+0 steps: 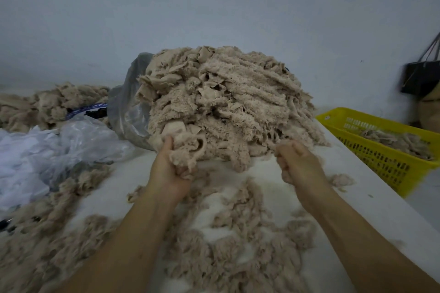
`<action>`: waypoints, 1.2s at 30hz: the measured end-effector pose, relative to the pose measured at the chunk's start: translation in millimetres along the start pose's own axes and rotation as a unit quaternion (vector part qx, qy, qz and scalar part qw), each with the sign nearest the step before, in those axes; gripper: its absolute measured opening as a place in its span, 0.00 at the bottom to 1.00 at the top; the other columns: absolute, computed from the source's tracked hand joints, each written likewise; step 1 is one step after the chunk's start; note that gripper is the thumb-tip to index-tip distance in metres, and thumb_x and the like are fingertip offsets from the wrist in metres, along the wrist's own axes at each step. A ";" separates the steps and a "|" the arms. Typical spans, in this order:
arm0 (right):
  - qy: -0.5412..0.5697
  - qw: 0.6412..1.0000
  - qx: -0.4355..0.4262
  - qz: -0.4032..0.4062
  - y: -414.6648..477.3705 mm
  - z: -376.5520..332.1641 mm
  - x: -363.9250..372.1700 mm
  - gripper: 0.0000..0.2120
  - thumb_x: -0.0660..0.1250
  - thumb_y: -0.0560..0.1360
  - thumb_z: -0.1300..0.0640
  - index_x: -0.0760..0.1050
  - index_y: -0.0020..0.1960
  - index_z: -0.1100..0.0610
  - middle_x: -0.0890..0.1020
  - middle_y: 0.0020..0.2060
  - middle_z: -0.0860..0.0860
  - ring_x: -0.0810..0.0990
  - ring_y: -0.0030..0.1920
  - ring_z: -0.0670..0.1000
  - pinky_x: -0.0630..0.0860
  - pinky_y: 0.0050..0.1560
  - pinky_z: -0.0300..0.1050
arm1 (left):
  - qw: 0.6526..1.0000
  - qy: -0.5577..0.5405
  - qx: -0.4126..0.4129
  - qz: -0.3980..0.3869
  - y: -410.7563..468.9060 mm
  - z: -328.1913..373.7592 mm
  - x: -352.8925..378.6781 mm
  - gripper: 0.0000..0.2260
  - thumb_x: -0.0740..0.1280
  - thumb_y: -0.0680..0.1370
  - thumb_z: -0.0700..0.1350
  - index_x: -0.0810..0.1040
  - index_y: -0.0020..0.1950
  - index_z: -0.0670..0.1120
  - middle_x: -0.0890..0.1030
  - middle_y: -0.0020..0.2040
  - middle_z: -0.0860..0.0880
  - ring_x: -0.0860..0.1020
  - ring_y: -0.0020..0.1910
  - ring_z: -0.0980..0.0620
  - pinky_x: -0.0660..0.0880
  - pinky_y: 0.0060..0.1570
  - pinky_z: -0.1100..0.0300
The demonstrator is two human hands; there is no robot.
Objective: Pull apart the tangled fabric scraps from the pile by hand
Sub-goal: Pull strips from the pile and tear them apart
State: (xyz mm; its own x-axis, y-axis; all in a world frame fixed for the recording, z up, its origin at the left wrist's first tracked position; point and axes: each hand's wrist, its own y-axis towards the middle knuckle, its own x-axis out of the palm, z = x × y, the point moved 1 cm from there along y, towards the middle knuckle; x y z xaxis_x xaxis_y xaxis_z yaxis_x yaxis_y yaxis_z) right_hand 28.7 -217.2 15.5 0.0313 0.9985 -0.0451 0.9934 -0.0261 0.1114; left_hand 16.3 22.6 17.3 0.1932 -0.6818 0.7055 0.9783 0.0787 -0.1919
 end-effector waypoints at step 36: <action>-0.142 0.958 -0.107 -0.225 -14.9 13.3 26.3 0.20 0.64 0.76 0.43 0.65 0.66 0.30 0.75 0.36 0.35 0.74 0.32 0.38 0.69 0.32 0.30 | 0.926 0.135 -0.062 -0.346 -19.7 -18.5 27.3 0.28 0.43 0.81 0.45 0.71 0.25 0.42 0.66 0.22 0.48 0.62 0.22 0.56 0.58 0.24 0.61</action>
State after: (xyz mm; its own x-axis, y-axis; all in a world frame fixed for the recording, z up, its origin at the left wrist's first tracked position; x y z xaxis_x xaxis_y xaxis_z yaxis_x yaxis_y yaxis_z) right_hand 16.2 -191.2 -0.6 -0.3368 0.8520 -0.4009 0.8689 0.4453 0.2163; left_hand 0.9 -11.1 27.7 -0.5193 -0.6960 0.4959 0.8415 -0.5176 0.1548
